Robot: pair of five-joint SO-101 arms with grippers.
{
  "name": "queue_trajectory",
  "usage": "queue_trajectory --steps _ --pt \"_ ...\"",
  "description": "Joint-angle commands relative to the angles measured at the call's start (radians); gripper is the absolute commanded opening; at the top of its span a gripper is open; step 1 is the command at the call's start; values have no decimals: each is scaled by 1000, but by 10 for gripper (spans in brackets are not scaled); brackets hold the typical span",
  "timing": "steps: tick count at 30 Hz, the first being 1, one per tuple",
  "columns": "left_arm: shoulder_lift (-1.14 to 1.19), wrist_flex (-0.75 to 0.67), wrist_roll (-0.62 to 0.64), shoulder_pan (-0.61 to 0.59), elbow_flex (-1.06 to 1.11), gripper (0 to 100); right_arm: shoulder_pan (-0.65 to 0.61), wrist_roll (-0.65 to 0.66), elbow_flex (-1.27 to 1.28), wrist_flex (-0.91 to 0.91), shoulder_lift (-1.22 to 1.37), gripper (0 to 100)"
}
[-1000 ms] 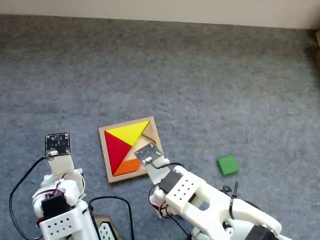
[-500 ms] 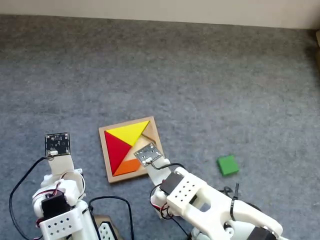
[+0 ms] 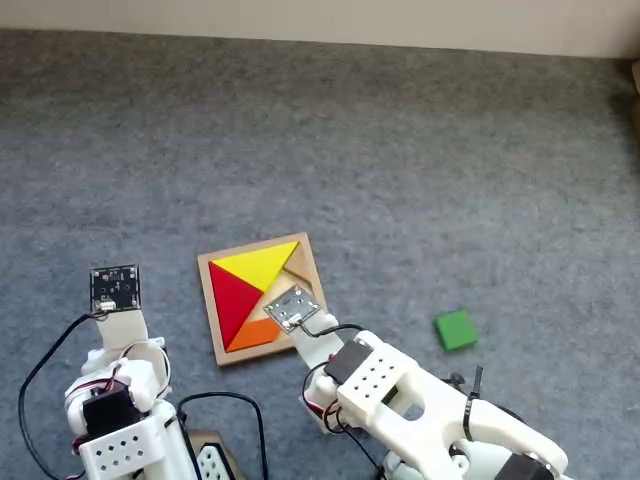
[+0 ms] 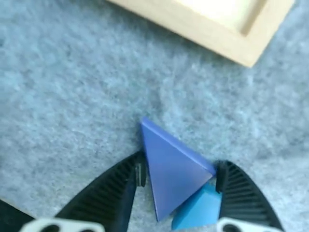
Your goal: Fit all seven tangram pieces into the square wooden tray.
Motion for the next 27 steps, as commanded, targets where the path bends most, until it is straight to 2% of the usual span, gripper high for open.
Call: queue_trajectory --steps 1,11,14,16,19,24,27 --pt "-41 3 -6 -10 21 6 -12 68 -4 -58 -24 235" --pt "-41 3 -6 -10 21 6 -27 86 -1 -51 -25 221" --pt "-41 3 -6 -10 21 6 -27 87 -1 -51 -36 124" --pt "-41 3 -6 -10 21 6 -25 140 -1 -51 -38 57" --pt "-41 3 -6 -10 21 6 -21 198 -7 -44 -38 19" --pt "-41 3 -6 -10 21 6 -18 198 -101 85 -38 19" --pt "-41 3 -6 -10 21 6 30 196 -216 180 -38 19"
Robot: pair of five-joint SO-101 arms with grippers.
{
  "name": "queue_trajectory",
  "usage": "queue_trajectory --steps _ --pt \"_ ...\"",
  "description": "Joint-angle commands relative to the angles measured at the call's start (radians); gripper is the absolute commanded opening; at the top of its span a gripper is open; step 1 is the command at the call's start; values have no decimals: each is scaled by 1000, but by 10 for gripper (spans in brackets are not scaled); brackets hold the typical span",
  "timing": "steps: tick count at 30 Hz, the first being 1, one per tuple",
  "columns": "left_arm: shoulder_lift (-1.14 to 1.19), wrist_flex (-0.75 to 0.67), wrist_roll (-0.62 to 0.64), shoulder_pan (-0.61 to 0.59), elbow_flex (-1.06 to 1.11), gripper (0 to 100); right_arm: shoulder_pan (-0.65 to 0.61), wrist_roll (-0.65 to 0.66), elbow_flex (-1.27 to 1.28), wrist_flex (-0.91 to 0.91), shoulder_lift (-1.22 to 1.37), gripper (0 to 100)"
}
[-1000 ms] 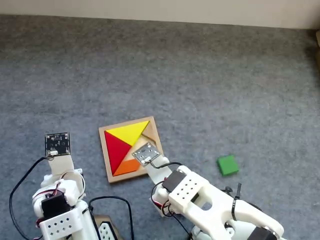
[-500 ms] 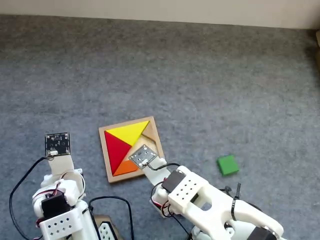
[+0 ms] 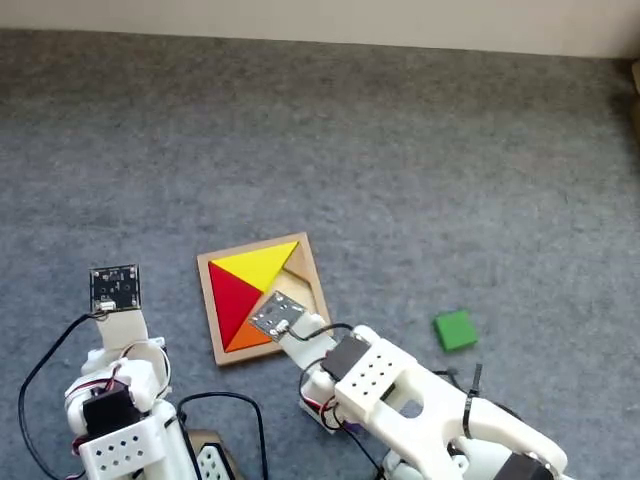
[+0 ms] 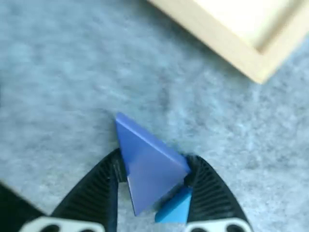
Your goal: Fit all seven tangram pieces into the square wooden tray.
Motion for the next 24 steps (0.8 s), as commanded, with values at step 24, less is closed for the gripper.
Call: queue_trajectory --steps 24 --pt "-41 3 -6 -10 21 6 163 -841 -375 -269 323 143"
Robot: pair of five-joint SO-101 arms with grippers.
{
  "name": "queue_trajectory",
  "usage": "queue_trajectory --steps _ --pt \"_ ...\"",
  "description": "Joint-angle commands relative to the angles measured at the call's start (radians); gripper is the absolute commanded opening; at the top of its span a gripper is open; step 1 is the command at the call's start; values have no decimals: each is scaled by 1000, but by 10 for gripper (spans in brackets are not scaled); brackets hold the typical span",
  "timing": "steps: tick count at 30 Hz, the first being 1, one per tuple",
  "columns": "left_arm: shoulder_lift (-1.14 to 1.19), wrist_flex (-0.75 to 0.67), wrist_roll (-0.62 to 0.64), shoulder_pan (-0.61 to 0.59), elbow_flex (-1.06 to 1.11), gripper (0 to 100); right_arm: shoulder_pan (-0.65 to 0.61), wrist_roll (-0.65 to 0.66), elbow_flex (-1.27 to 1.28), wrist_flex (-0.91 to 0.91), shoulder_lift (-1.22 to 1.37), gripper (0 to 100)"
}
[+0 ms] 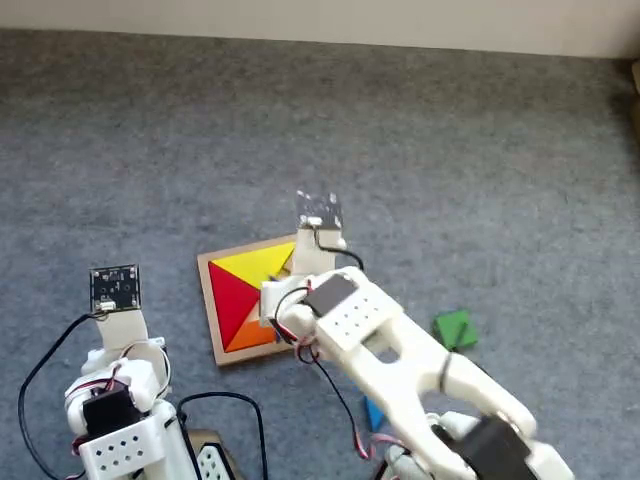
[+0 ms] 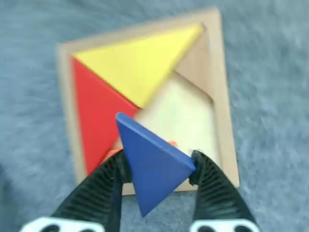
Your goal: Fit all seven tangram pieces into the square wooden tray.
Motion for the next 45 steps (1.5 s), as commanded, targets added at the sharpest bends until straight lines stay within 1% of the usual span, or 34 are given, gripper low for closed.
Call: queue_trajectory --steps 1,4,9,15,21,24,25,29,32,34,38,41,45 --pt "-41 3 -6 -10 21 6 41 -78 -15 -24 44 142" --pt "-41 3 -6 -10 21 6 64 -86 -13 -21 44 141" --pt "-41 3 -6 -10 21 6 61 -86 -13 -21 45 146" --pt "-41 3 -6 -10 21 6 59 -84 -59 -18 53 235" --pt "-41 3 -6 -10 21 6 59 -78 -99 -15 45 236" --pt "-41 3 -6 -10 21 6 62 -75 -159 76 42 235" --pt "-41 3 -6 -10 21 6 65 -60 -193 124 42 235" --pt "-41 3 -6 -10 21 6 74 83 -321 318 42 235" --pt "-41 3 -6 -10 21 6 117 175 -369 406 44 223" --pt "-41 3 -6 -10 21 6 154 269 -372 418 44 171" --pt "-41 3 -6 -10 21 6 185 463 -366 433 53 0" --pt "-41 3 -6 -10 21 6 176 545 -295 441 44 14" --pt "-41 3 -6 -10 21 6 105 560 -226 423 53 5"
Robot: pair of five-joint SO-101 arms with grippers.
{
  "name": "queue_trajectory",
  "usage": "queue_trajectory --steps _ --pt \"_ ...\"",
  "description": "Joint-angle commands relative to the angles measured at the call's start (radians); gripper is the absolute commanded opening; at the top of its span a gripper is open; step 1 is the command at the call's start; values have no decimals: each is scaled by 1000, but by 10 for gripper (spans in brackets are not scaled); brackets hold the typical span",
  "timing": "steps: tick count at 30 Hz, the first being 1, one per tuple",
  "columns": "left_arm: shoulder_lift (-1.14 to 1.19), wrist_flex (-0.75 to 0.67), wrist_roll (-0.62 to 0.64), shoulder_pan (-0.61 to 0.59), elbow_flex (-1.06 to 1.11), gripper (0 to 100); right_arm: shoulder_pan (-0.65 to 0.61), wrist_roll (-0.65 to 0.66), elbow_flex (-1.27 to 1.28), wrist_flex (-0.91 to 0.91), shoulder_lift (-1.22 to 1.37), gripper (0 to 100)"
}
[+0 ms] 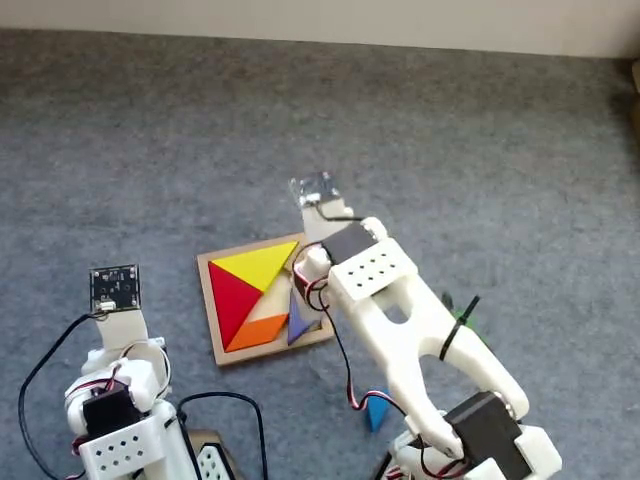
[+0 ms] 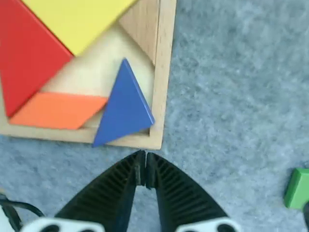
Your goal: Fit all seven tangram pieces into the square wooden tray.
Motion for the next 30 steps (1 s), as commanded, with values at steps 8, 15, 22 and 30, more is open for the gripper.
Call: queue_trajectory --steps 8,15,22,30 --pt "-41 3 -6 -10 21 6 -125 18 127 -214 -12 5" --pt "-41 3 -6 -10 21 6 -196 15 177 -308 -10 5" --pt "-41 3 -6 -10 21 6 -197 -37 177 -367 -10 5" --pt "-41 3 -6 -10 21 6 -97 -26 119 -168 -48 5"
